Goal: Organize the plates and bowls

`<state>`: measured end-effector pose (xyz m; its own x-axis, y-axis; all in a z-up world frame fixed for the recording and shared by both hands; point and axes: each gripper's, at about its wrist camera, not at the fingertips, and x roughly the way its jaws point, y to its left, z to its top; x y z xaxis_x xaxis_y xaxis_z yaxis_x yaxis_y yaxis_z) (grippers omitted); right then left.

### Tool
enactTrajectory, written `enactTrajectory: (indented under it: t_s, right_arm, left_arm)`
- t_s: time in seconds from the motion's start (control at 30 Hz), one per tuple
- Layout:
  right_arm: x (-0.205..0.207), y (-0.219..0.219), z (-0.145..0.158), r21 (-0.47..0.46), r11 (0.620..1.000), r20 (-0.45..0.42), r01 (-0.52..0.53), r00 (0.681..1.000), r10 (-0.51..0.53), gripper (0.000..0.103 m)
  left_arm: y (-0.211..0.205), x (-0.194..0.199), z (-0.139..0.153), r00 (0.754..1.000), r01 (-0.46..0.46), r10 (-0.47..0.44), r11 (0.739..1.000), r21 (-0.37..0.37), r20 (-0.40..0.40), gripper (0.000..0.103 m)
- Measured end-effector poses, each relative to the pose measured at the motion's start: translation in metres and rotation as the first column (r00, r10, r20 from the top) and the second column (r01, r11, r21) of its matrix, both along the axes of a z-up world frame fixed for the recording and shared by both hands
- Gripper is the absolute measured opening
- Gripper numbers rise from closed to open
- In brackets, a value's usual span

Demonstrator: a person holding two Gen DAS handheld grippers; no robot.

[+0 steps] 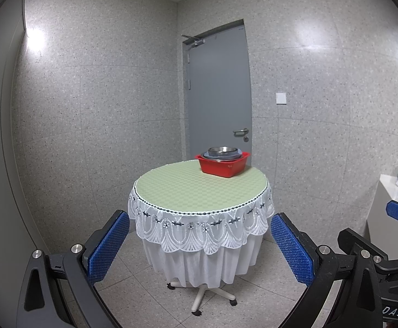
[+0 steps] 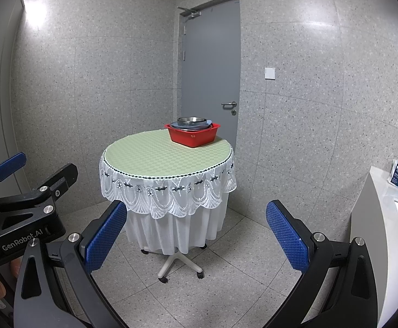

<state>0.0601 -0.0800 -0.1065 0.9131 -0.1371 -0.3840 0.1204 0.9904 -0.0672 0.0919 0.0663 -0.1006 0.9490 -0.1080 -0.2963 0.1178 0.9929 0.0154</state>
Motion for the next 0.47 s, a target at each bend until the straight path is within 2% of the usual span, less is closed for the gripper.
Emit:
enactTrajectory:
  t_s: [0.47]
  right_arm:
    - [-0.0025, 0.0025, -0.0002, 0.004, 1.000, -0.001, 0.000, 1.000, 0.000, 0.103]
  left_arm:
    - [-0.0008, -0.0009, 0.0008, 1.000, -0.002, 0.002, 1.000, 0.001, -0.003, 0.102]
